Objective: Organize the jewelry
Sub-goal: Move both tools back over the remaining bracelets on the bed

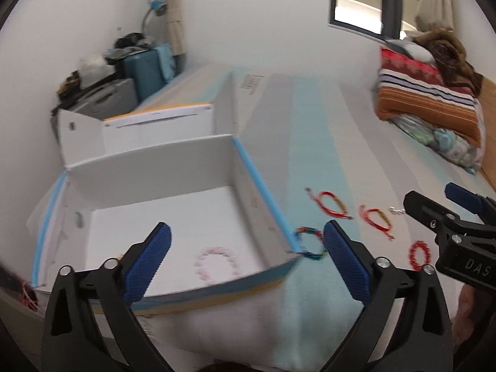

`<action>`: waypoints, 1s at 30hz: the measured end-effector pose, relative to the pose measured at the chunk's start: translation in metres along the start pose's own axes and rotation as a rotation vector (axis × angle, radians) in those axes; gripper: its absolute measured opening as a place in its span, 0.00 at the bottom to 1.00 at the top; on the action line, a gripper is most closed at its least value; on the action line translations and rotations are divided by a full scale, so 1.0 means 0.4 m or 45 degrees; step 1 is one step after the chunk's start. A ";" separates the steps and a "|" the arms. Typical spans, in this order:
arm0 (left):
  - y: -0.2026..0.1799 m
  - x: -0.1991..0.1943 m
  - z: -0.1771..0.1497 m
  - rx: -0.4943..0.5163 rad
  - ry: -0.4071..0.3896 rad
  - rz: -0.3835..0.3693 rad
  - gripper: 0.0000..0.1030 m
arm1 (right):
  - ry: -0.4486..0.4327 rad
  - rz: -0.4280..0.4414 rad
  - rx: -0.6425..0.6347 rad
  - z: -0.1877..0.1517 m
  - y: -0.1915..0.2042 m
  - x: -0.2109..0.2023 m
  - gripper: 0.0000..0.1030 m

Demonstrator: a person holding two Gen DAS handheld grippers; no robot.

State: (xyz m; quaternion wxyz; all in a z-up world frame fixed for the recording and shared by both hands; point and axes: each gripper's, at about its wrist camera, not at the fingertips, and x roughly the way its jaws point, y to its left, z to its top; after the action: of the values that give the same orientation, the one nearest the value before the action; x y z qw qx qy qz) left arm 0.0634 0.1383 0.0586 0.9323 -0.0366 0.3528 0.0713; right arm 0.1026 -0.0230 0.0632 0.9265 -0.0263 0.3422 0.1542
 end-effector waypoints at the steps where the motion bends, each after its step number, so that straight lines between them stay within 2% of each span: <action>1: -0.013 0.003 0.000 0.004 0.005 -0.012 0.94 | -0.007 -0.014 0.005 -0.007 -0.023 -0.008 0.91; 3: -0.049 0.008 0.001 0.019 0.003 -0.062 0.94 | -0.011 0.007 0.000 -0.016 -0.054 -0.018 0.91; 6: -0.095 0.017 0.001 0.049 -0.011 -0.053 0.94 | -0.021 0.007 0.016 -0.031 -0.106 -0.033 0.91; 12: -0.193 0.056 -0.005 0.121 0.011 -0.090 0.94 | -0.049 -0.069 0.053 -0.058 -0.210 -0.053 0.91; 19: -0.298 0.106 -0.020 0.183 0.030 -0.133 0.95 | -0.022 -0.160 0.097 -0.094 -0.328 -0.053 0.93; 25: -0.362 0.176 -0.038 0.209 0.057 -0.159 0.95 | 0.024 -0.199 0.160 -0.136 -0.404 -0.014 0.93; 30: -0.379 0.244 -0.057 0.215 0.094 -0.167 0.95 | 0.098 -0.216 0.199 -0.178 -0.450 0.059 0.93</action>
State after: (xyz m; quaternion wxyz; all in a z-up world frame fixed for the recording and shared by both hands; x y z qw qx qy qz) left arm 0.1450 -0.0036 -0.0205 0.9210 0.0164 0.3885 -0.0212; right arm 0.1298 -0.1990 -0.0169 0.9216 0.0111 0.3851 0.0468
